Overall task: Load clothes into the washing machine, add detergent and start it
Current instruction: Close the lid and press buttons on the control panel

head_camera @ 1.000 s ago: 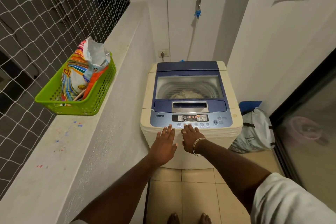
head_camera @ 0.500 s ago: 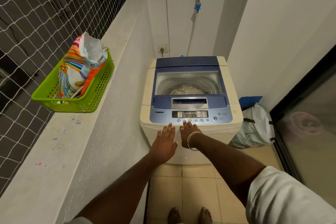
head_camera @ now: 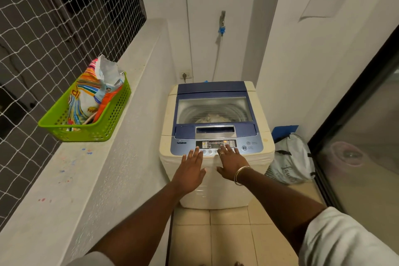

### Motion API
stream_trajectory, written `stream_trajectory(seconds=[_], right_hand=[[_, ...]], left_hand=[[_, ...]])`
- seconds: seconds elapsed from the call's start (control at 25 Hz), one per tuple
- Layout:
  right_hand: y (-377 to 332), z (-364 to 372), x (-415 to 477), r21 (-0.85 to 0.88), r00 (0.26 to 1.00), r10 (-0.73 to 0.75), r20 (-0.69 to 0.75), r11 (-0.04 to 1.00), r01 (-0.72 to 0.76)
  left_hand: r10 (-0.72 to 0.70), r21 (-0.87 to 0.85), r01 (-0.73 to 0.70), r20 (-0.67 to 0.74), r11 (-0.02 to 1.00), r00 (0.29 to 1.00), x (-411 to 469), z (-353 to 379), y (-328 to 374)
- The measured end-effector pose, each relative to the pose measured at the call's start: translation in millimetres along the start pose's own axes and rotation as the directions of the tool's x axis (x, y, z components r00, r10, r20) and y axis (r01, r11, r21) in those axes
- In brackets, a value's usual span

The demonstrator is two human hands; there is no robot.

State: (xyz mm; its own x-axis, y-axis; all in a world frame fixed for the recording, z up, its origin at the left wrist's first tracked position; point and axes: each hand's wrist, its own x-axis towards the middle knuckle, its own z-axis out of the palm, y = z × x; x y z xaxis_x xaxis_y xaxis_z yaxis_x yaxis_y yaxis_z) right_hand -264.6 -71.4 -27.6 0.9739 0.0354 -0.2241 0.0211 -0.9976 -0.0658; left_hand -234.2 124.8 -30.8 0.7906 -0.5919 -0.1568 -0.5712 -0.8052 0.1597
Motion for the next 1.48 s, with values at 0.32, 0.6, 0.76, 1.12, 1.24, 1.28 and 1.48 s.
stream_trajectory(seconds=[0.32, 0.6, 0.76, 1.12, 1.24, 1.28, 1.48], right_hand=[[12.5, -1.7, -14.1, 0.003, 0.994, 0.070, -0.088, 0.998, -0.070], [9.5, 1.3, -19.6, -0.008, 0.996, 0.061, -0.058, 0.998, -0.061], [6.5, 0.0, -18.9, -0.002, 0.997, 0.059, -0.054, 0.998, -0.059], [8.4, 3.4, -19.9, -0.009, 0.997, 0.054, -0.050, 0.998, -0.055], [8.0, 2.6, -19.9, -0.006, 0.997, 0.054, -0.057, 0.999, -0.054], [8.0, 2.3, -19.8, -0.006, 0.997, 0.055, -0.055, 0.998, -0.055], [8.5, 2.3, -18.8, -0.010, 0.997, 0.060, -0.044, 0.998, -0.060]], left_hand=[[0.036, -0.006, -0.037, -0.043, 0.999, 0.998, 11.8, -7.9, 13.1], [0.023, -0.008, -0.023, -0.039, 1.000, 0.999, 13.6, -5.4, 13.8], [0.019, -0.004, -0.019, -0.032, 1.000, 0.999, 14.6, -4.0, 12.3], [0.016, 0.000, -0.016, -0.026, 1.000, 1.000, 16.0, -6.9, 14.7], [0.016, 0.000, -0.016, -0.028, 1.000, 0.999, 16.4, -7.8, 13.7], [0.016, -0.002, -0.017, -0.029, 1.000, 0.999, 16.8, -8.4, 13.4], [0.024, -0.018, -0.025, -0.037, 1.000, 0.999, 18.0, -8.4, 12.0]])
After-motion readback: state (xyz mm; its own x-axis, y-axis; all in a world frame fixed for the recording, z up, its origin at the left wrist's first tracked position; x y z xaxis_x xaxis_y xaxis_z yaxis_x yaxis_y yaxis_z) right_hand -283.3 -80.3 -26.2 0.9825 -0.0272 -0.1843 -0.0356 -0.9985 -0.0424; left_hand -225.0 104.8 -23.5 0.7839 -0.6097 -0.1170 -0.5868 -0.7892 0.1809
